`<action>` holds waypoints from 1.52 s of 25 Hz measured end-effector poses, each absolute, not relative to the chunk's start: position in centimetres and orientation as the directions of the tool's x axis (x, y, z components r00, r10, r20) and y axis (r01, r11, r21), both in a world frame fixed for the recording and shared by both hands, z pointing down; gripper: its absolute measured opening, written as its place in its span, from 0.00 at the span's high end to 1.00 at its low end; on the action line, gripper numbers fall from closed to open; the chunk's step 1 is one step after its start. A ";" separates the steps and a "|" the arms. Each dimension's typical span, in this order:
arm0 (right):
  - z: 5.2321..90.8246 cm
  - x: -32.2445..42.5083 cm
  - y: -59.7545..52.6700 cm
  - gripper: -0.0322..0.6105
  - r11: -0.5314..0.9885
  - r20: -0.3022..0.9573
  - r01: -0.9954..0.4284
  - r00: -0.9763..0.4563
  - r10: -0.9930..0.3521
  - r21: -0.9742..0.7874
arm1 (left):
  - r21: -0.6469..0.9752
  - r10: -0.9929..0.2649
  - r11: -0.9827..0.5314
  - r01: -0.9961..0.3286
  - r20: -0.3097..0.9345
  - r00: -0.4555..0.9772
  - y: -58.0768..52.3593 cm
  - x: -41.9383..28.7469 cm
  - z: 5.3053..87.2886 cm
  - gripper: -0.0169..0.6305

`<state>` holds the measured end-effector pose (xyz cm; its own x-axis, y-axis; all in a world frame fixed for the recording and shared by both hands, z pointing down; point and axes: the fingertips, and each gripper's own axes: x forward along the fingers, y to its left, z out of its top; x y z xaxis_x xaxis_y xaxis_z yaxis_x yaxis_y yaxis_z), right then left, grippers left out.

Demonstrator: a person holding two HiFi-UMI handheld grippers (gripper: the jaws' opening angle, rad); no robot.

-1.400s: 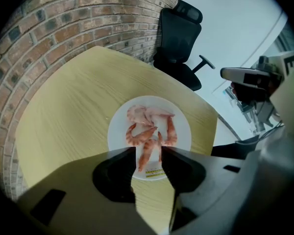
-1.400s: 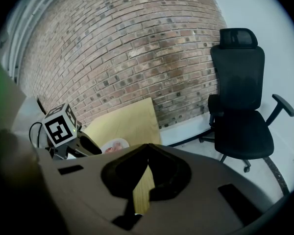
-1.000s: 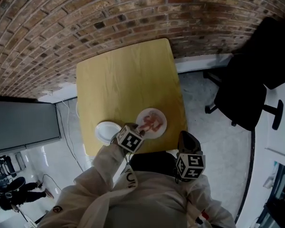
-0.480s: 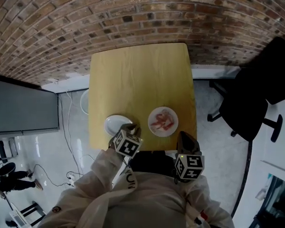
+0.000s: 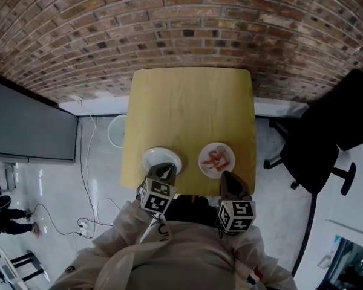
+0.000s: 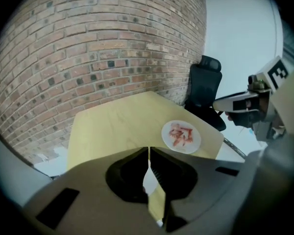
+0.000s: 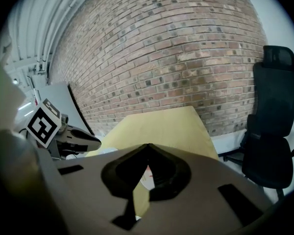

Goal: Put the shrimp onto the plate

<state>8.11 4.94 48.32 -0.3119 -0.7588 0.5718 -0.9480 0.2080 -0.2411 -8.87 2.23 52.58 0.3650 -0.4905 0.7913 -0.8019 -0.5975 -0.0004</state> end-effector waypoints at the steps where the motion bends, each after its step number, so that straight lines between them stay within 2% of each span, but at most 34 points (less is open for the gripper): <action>1: 47.9 7.7 4.8 0.91 0.222 0.567 -0.946 -0.321 -0.759 -0.238 | -0.001 -0.512 -0.582 -0.814 0.778 0.365 2.3 -9.3 52.1 0.94; 8: 46.1 7.0 4.8 0.91 0.276 0.540 -0.932 -0.361 -0.761 -0.234 | -0.025 -0.654 -0.504 -0.863 0.664 0.363 2.5 -10.0 48.7 0.96; 18: 43.8 5.8 6.3 0.91 0.310 0.495 -0.920 -0.390 -0.777 -0.239 | -0.075 -0.770 -0.453 -0.888 0.535 0.348 4.0 -9.9 44.8 0.96; 29: 40.3 1.1 9.9 0.91 0.312 0.418 -0.934 -0.357 -0.836 -0.174 | -0.078 -0.829 -0.445 -0.892 0.414 0.377 8.1 -14.1 40.8 0.96; 33: 38.1 -1.4 12.2 0.91 0.325 0.371 -0.940 -0.340 -0.864 -0.103 | -0.059 -0.843 -0.439 -0.896 0.371 0.389 10.3 -16.2 39.2 0.96; 38: 35.8 -4.1 14.6 0.91 0.301 0.301 -0.947 -0.320 -0.898 -0.110 | -0.058 -0.860 -0.436 -0.898 0.322 0.397 12.9 -18.6 37.6 0.96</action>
